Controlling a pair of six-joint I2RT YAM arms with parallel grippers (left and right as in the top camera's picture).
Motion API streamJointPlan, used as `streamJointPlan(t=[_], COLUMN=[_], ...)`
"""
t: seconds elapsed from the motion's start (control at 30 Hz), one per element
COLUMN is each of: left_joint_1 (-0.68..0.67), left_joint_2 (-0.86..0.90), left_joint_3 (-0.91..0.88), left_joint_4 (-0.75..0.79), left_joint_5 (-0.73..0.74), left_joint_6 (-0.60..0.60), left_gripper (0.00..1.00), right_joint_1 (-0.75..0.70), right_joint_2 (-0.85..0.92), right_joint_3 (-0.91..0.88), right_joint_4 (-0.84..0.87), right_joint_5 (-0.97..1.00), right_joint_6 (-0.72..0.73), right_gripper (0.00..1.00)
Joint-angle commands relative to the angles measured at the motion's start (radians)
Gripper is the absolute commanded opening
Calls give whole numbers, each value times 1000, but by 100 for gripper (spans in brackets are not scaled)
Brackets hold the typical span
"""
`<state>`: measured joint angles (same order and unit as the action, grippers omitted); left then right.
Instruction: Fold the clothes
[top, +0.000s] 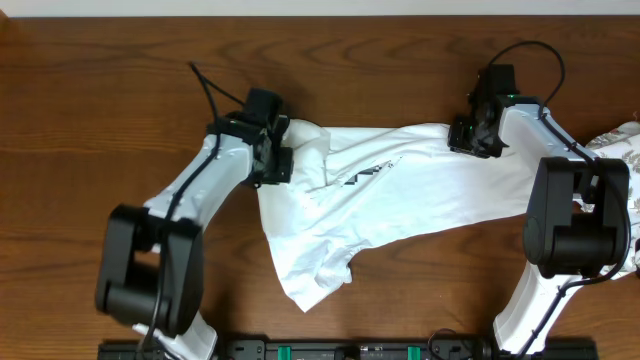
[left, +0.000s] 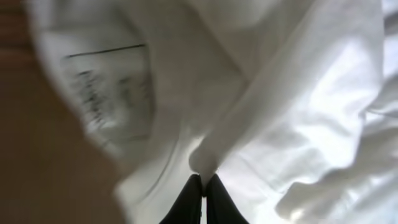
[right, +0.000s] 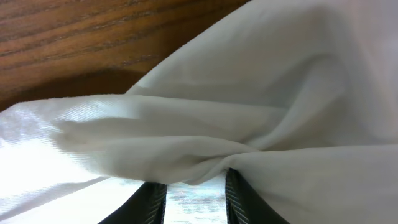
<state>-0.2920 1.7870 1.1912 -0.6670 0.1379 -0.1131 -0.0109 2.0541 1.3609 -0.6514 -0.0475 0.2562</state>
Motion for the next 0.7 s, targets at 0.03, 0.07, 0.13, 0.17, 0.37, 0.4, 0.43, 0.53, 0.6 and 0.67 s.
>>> streamJointPlan(t=[0.03,0.07,0.13,0.17,0.37,0.4,0.43,0.53,0.6,0.67], left_joint_1=[1,1,1,1,1,1,1,1,1,1], left_joint_2=[-74,-80,-86,-87,-87,-87,-87,-87,-87,-87], left_joint_3=[23,23,23,23,23,23,23,23,23,23], left_joint_4=[-56,-70,-104,-121,-249,-268,-285,-326,-346,-364], left_joint_5=[-64,-64,-64,-64,-64,-65,-65,-65,-65,-65], left_joint_6=[-74,-85,-104,-113,-157,-160,-171,-206,-221,-245], left_gripper=[6,6,6,6,6,6,6,6,6,6], right_joint_1=[-21,-21,-21,-21,-21,-21,-21,-21,-21,-21], right_joint_2=[79,79,79,79,79,79,79,79,79,79], right_joint_3=[-48,-48,-48,-48,-48,-48,-48,-48,-48,-48], right_joint_4=[-31,-31,-31,-31,-31,-31,-31,-31,-31,-31], right_joint_5=[81,81,81,81,82,82,82,82,81,82], right_joint_6=[20,20,20,20,20,20,20,20,20,20], right_gripper=[32,31,31,32,31,31,32,31,32,31])
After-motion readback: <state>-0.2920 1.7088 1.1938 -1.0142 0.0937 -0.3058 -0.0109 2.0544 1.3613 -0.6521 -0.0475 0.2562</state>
